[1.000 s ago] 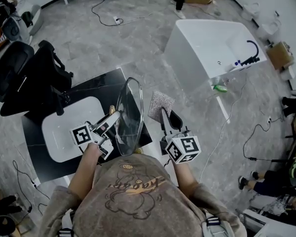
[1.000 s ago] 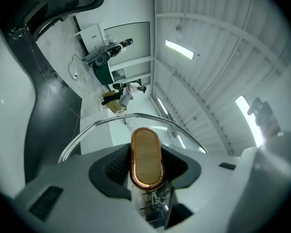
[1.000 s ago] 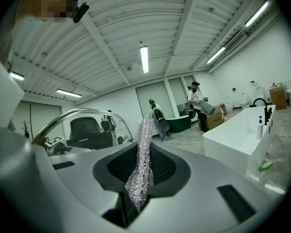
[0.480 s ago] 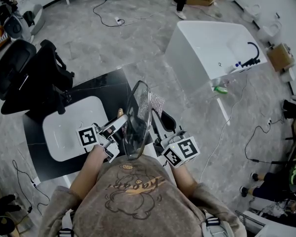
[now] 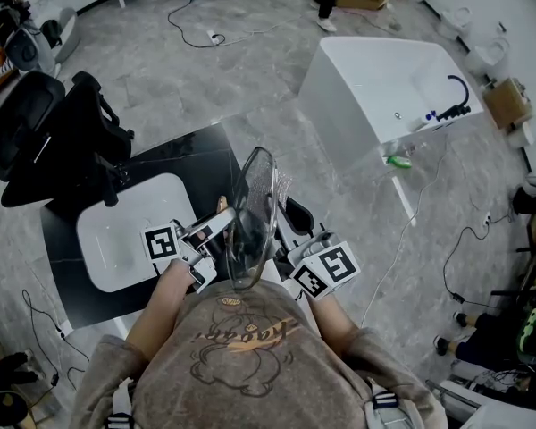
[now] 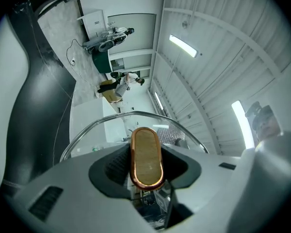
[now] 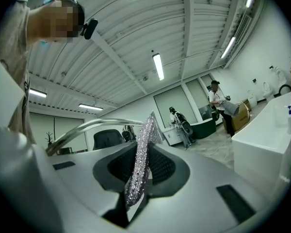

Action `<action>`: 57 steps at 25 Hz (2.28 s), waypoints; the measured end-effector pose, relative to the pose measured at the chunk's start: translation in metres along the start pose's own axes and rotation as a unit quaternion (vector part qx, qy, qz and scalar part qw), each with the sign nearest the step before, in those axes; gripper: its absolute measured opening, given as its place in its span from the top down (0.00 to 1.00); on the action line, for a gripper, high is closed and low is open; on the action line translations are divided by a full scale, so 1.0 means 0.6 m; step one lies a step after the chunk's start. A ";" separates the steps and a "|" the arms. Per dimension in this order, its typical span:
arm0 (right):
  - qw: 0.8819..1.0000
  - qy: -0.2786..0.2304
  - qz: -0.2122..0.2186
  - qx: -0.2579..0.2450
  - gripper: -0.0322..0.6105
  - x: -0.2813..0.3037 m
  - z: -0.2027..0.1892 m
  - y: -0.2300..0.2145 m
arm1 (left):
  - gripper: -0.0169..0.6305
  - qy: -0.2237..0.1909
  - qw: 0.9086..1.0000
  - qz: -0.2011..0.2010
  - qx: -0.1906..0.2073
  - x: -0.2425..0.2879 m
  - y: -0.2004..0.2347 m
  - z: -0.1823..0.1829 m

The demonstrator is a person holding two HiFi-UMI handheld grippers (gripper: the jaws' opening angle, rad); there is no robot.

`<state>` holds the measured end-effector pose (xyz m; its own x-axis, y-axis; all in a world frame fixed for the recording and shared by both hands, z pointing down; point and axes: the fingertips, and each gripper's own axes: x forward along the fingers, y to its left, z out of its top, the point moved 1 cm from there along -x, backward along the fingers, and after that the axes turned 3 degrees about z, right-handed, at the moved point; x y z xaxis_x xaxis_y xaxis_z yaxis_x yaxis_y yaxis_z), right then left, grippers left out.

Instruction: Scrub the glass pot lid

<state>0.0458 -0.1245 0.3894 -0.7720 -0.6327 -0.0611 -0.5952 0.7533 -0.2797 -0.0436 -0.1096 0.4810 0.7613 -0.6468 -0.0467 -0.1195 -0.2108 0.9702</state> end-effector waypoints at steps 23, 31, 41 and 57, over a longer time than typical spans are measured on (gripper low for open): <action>0.991 0.124 0.009 -0.041 0.83 0.090 -0.160 -0.059 | 0.70 -0.004 0.997 -0.078 -0.015 0.038 -0.061 0.031; 0.985 0.169 0.037 -0.008 0.83 0.072 -0.218 -0.033 | 0.70 -0.024 0.997 -0.071 -0.018 0.033 -0.051 0.039; 0.973 0.202 0.112 0.010 0.83 0.049 -0.241 0.040 | 0.70 -0.066 0.995 -0.066 -0.037 0.011 -0.025 0.070; 0.948 0.181 0.235 0.114 0.83 0.007 -0.163 0.139 | 0.70 -0.109 0.991 -0.052 -0.059 -0.037 0.010 0.099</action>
<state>-0.0289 -0.0465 0.4593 -0.9906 -0.1013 0.0914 -0.1338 0.8522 -0.5058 -0.0992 -0.1398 0.4734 0.6083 -0.7716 -0.1861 0.0378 -0.2061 0.9778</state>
